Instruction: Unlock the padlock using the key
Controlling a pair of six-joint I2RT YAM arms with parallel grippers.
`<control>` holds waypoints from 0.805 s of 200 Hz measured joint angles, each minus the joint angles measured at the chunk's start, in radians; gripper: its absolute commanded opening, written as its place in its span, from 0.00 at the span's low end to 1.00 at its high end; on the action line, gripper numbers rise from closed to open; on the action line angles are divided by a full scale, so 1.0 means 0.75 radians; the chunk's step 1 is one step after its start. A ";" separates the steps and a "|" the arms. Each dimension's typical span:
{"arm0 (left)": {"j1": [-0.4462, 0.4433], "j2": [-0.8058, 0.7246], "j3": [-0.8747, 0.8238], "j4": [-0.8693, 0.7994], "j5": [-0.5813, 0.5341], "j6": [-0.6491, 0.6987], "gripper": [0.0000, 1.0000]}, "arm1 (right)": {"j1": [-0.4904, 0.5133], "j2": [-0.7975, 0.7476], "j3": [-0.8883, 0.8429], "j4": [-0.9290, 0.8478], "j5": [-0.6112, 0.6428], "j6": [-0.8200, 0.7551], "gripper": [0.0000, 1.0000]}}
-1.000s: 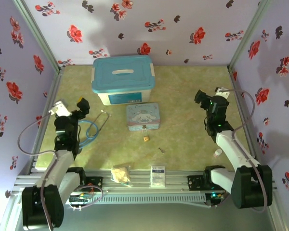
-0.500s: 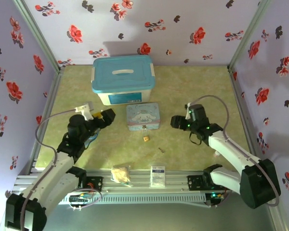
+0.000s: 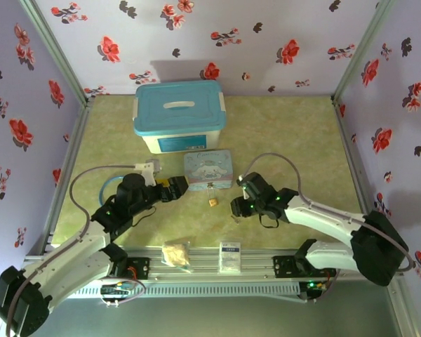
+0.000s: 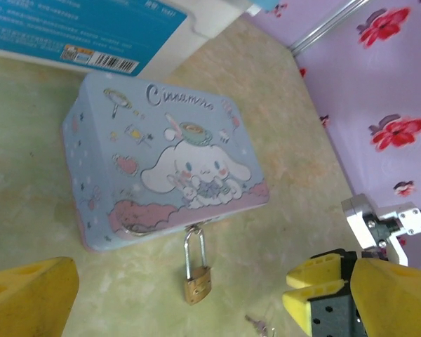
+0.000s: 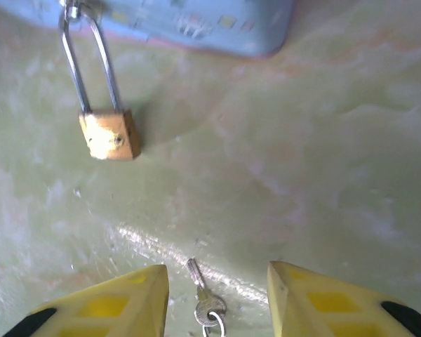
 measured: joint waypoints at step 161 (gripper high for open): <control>-0.002 0.023 -0.024 -0.022 -0.031 0.014 1.00 | 0.250 0.259 0.068 -0.139 0.217 0.008 0.23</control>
